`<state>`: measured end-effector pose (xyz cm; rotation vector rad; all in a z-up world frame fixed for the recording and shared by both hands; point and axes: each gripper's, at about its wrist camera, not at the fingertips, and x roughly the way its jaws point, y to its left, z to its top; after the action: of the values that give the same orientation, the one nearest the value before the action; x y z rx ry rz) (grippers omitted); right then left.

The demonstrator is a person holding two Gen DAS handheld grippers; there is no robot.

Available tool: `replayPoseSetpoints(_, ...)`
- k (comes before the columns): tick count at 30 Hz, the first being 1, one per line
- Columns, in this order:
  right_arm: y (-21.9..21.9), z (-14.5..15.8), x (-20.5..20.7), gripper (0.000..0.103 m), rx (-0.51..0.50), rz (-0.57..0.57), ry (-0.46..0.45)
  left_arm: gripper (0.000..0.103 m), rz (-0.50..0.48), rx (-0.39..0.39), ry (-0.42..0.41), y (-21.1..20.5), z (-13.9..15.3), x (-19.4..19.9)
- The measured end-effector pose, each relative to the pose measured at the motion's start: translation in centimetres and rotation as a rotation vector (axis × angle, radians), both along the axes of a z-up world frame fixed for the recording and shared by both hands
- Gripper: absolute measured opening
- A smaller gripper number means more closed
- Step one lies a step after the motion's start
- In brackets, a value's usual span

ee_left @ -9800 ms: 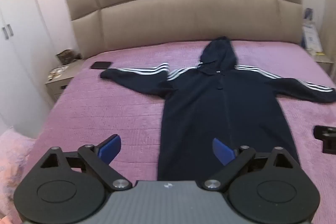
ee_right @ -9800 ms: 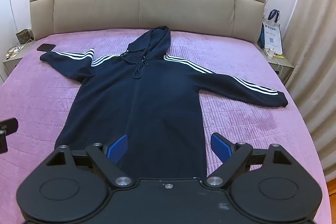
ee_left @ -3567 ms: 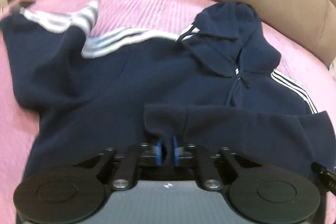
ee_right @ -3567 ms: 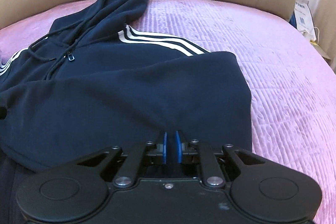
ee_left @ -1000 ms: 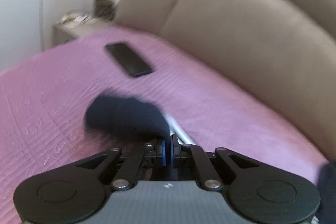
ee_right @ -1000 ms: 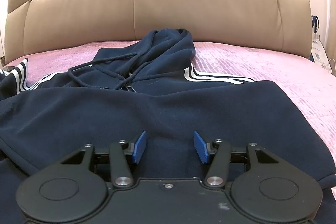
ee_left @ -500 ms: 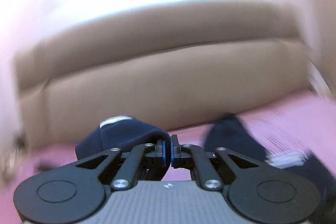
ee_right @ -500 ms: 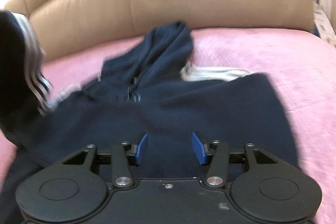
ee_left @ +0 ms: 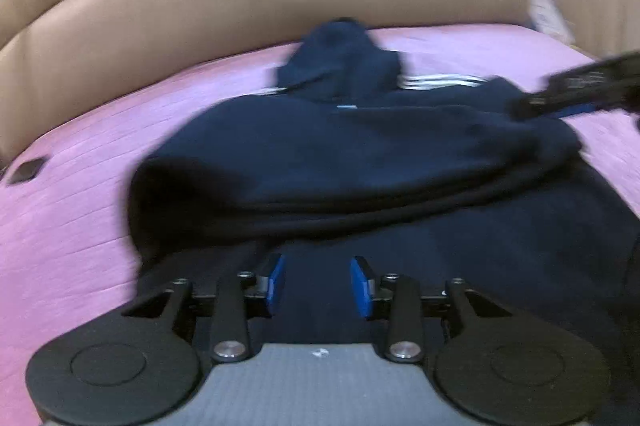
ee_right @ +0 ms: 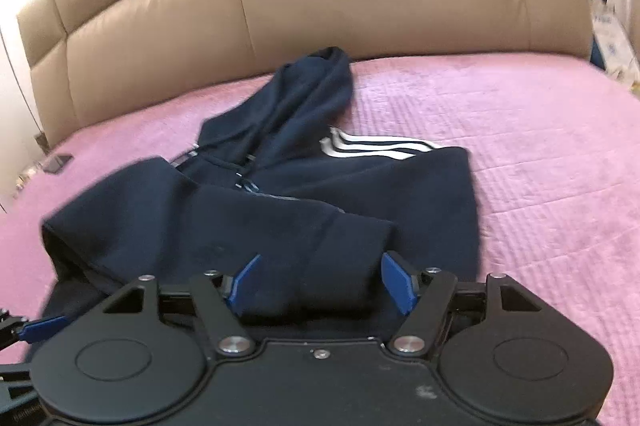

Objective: Fold large clothes

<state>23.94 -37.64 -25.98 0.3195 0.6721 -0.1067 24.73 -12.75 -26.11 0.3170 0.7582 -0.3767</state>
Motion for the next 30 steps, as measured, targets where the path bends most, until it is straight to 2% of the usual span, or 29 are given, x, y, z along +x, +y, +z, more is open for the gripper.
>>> replayPoseSetpoints(3,-2.0,-0.4,1.3,0.081,0.109,-0.113,0.031,0.041,0.092,-0.022,0.009,3.5,1.2,1.5)
replayPoseSetpoints(5,-3.1,-2.1,3.4,0.083,0.158,-0.156,0.137,0.041,0.138,-0.04,0.015,5.0,1.7,2.7)
replayPoseSetpoints(6,-3.4,-3.1,4.6,0.079,0.216,-0.139,0.199,0.041,0.161,-0.053,0.016,5.6,1.7,3.4)
replayPoseSetpoints(7,-3.4,-4.1,5.6,0.07,0.292,-0.091,0.232,0.041,0.179,-0.068,0.02,6.1,1.7,4.2)
replayPoseSetpoints(8,-2.9,-4.3,6.2,0.041,0.318,-0.057,0.237,0.041,0.197,-0.088,0.027,6.4,1.7,4.5)
replayPoseSetpoints(9,-2.3,-3.8,6.7,0.022,0.297,-0.033,0.231,0.041,0.219,-0.116,0.038,7.0,1.7,5.2)
replayPoseSetpoints(11,-1.0,-0.7,6.8,0.017,0.19,0.009,0.14,0.041,0.243,-0.156,0.041,7.4,1.8,5.8)
replayPoseSetpoints(15,-0.5,7.6,4.3,0.016,-0.045,0.017,-0.096,0.04,0.268,-0.23,-0.011,7.6,3.2,7.9)
replayPoseSetpoints(17,-1.3,9.3,3.3,0.017,-0.116,-0.007,-0.129,0.04,0.272,-0.266,-0.049,7.7,4.3,8.9)
replayPoseSetpoints(18,-2.0,9.0,3.4,0.027,-0.112,-0.007,-0.105,0.041,0.269,-0.289,-0.058,7.7,4.7,9.6)
replayPoseSetpoints(19,-2.6,7.9,4.0,0.037,-0.097,-0.002,-0.043,0.041,0.262,-0.31,-0.056,7.7,5.0,10.1)
replayPoseSetpoints(20,-3.1,6.2,4.8,0.065,-0.094,-0.002,0.023,0.041,0.252,-0.32,-0.048,7.5,5.0,10.6)
replayPoseSetpoints(21,-3.2,4.5,5.4,0.082,-0.104,-0.004,0.091,0.042,0.242,-0.317,-0.034,7.0,4.6,11.4)
replayPoseSetpoints(23,-3.0,0.4,6.7,0.07,-0.205,-0.04,0.243,0.042,0.216,-0.271,0.022,5.4,2.4,13.4)
replayPoseSetpoints(24,-3.0,-1.1,7.2,0.056,-0.274,-0.086,0.307,0.042,0.208,-0.2,0.061,4.2,0.7,14.6)
replayPoseSetpoints(25,-3.2,-2.0,7.0,0.048,-0.321,-0.136,0.331,0.041,0.217,-0.114,0.087,3.3,-0.8,15.4)
replayPoseSetpoints(26,-3.3,-1.8,6.5,0.044,-0.306,-0.157,0.302,0.032,0.237,-0.012,0.113,2.4,-2.5,16.1)
replayPoseSetpoints(27,-3.4,-1.2,5.6,0.043,-0.274,-0.165,0.256,0.032,0.238,0.012,0.11,2.1,-3.2,16.4)
replayPoseSetpoints(29,-2.7,1.0,4.2,0.043,-0.248,-0.136,0.12,0.029,0.24,-0.046,0.094,2.6,-2.2,16.1)
replayPoseSetpoints(30,-2.1,1.8,3.6,0.043,-0.259,-0.111,0.071,0.03,0.218,-0.12,0.084,3.1,-1.0,15.5)
